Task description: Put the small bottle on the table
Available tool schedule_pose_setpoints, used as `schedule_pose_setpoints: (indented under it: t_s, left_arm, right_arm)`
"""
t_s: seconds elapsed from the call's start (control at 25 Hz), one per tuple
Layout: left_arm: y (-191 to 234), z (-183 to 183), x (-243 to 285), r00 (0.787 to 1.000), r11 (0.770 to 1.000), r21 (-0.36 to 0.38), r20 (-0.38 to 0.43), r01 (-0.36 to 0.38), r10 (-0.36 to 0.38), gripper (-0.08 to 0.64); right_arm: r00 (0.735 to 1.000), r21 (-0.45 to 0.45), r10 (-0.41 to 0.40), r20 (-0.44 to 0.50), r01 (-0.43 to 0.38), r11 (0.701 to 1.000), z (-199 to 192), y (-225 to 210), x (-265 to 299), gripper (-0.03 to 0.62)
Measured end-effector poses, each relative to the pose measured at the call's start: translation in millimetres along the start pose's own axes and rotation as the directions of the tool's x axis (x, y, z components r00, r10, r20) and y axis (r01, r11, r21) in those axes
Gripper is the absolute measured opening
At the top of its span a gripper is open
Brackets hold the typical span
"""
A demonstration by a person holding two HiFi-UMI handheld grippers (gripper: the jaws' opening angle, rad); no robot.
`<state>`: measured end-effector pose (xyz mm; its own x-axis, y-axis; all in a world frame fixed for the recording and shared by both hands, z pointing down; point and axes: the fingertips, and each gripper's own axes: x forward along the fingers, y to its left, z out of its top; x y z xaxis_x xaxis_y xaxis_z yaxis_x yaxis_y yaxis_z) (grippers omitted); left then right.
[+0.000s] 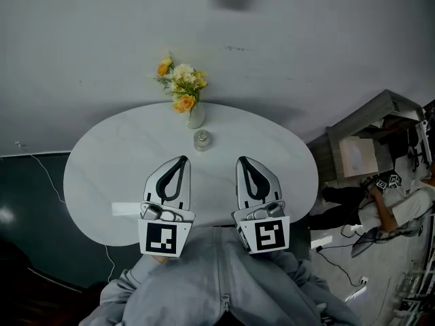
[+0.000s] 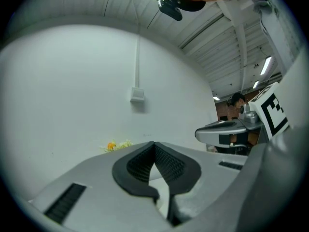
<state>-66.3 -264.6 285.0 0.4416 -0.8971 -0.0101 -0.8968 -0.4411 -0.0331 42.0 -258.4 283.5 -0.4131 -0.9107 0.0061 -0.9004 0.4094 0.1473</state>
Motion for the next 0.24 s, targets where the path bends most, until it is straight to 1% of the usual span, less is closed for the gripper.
schedule_pose_setpoints:
  t_s: [0.08,0.24]
  left_arm:
    - [-0.9,-0.7,-0.4,1.000,1.000,-0.003,-0.003,0.005,-0.005,0.008]
    - [0.8,-0.4,2.2,1.000,1.000,0.003,0.002,0.013,-0.013,0.008]
  right_arm:
    - [1.000,0.000,0.003,-0.008,-0.003,1.000,-2.0,2.4,-0.3,0.026]
    - [1.000,0.048,-0.002,-0.006,0.003,0.999,1.5,7.7,5.4,0.026]
